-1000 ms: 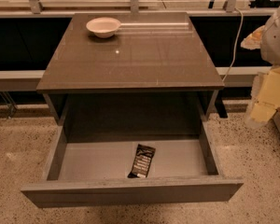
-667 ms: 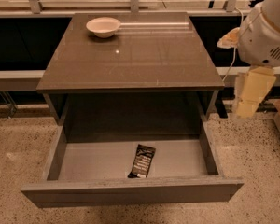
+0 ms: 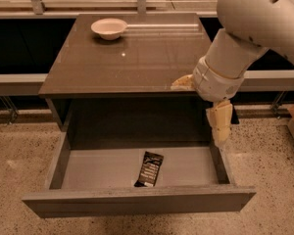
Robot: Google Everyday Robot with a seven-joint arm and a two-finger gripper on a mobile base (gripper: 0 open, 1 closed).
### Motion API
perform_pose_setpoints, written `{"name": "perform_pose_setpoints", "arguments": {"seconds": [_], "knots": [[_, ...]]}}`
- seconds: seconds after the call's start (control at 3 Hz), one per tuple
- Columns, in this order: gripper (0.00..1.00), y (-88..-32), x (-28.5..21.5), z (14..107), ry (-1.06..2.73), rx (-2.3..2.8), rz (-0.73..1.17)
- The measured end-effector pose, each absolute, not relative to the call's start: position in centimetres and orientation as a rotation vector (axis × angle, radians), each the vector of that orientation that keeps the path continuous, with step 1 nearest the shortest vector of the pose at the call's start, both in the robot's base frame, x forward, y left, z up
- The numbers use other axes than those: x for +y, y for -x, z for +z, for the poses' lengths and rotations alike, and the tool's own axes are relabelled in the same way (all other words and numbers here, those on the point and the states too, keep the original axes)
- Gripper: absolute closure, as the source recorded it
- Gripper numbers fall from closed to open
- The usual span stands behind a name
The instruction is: Pick rxbar chocolate from top drawer and place on counter
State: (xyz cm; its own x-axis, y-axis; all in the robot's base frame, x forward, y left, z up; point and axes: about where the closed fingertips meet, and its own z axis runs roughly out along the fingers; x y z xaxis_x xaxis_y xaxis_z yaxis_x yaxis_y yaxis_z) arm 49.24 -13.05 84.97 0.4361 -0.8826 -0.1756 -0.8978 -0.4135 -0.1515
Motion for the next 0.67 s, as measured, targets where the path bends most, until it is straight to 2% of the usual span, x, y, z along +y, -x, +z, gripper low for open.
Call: {"name": "perform_pose_setpoints", "arguments": {"seconds": [0.67], "knots": [[0.0, -49.33, -13.02, 84.77, 2.529, 1.442, 0.088]]}}
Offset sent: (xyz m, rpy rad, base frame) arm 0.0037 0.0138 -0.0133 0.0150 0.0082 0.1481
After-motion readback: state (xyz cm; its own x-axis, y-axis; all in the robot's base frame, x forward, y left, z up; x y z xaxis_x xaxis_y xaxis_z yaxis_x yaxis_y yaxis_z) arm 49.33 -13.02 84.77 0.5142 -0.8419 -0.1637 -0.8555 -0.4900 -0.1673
